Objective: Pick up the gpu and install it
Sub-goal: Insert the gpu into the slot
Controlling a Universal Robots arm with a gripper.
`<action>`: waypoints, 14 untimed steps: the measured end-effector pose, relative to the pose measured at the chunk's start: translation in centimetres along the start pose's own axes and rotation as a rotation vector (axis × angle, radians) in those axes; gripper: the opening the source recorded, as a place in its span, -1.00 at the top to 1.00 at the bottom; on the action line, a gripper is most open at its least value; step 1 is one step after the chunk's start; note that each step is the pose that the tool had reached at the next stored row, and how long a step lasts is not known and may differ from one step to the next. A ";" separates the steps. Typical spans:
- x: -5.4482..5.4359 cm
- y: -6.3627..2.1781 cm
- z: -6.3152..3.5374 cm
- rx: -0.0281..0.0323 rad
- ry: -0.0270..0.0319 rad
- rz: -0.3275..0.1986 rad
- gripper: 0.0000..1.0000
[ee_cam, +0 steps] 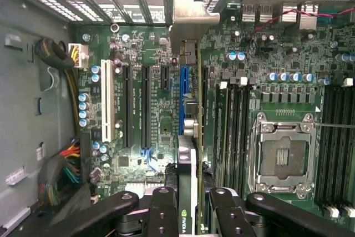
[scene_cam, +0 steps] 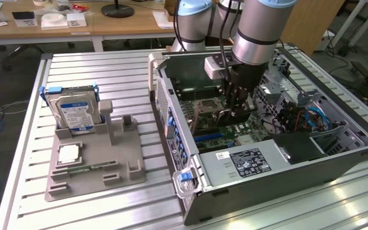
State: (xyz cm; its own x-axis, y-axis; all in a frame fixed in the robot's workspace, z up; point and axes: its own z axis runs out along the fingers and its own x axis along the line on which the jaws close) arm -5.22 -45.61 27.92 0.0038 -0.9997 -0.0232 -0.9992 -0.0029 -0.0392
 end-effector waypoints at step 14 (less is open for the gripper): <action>0.3 0.06 0.04 0.0007 0.0011 0.030 0.47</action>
State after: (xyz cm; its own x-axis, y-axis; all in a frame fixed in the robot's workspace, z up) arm -5.27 -45.92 27.86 -0.0259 -0.9994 -0.0233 -0.9989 0.0268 -0.0392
